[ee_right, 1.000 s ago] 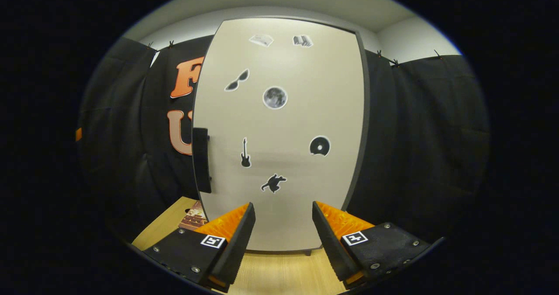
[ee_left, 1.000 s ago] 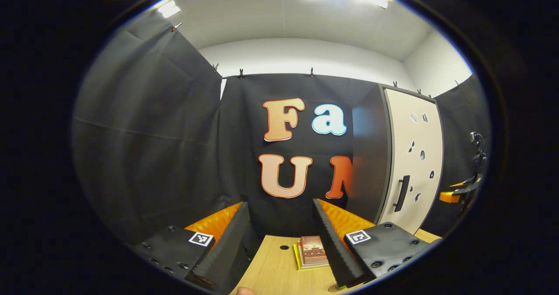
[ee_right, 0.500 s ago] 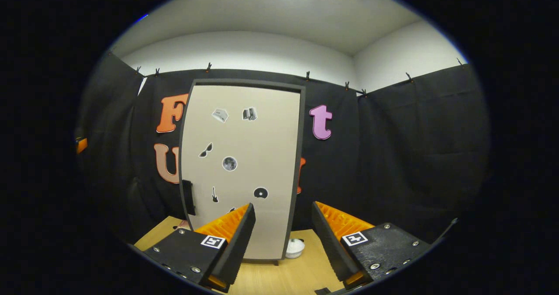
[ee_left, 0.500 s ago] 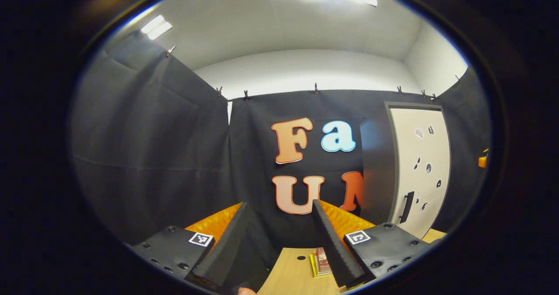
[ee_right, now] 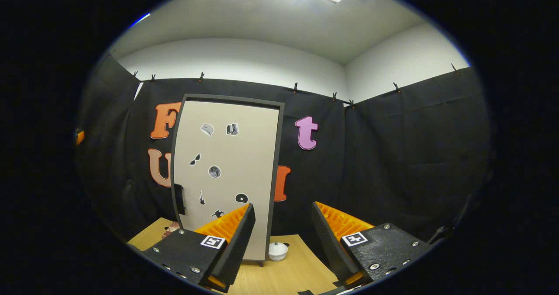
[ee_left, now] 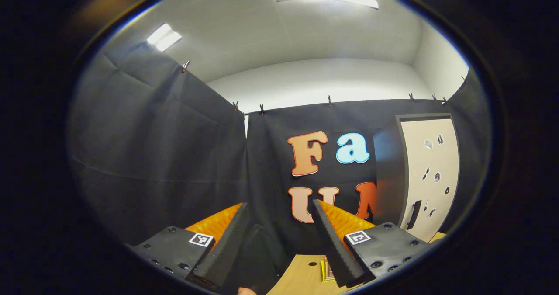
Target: Open the cabinet door with the right hand, grasp the bottle in the cabinet with the left hand and place it on the coaster, then close the cabinet door with the right hand.
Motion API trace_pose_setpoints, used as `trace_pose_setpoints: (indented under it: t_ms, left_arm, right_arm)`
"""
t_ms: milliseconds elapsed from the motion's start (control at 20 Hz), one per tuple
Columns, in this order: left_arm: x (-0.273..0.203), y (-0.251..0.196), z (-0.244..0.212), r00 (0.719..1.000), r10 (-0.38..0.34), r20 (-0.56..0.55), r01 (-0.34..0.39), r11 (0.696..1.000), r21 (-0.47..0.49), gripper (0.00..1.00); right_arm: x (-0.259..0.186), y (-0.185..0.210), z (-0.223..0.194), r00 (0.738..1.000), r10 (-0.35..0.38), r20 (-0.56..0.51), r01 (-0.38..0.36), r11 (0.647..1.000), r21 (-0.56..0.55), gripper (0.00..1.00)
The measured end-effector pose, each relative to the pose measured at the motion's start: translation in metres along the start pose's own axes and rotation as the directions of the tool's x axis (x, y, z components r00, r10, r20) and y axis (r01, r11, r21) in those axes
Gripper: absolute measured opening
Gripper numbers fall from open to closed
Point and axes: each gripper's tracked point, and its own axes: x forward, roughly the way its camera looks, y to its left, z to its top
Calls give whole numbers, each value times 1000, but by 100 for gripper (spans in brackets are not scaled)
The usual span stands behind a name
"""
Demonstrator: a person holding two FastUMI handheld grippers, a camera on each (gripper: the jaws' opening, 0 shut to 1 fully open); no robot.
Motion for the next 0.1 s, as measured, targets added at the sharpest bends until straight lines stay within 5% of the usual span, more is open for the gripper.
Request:
trace_pose_setpoints:
  t_ms: [100]
  left_arm:
    - [-6,-9,-6,1000,-5,-22,5,1000,-7,94]
  right_arm:
    - [2,-5,-6,1000,5,-3,-5,1000,-9,82]
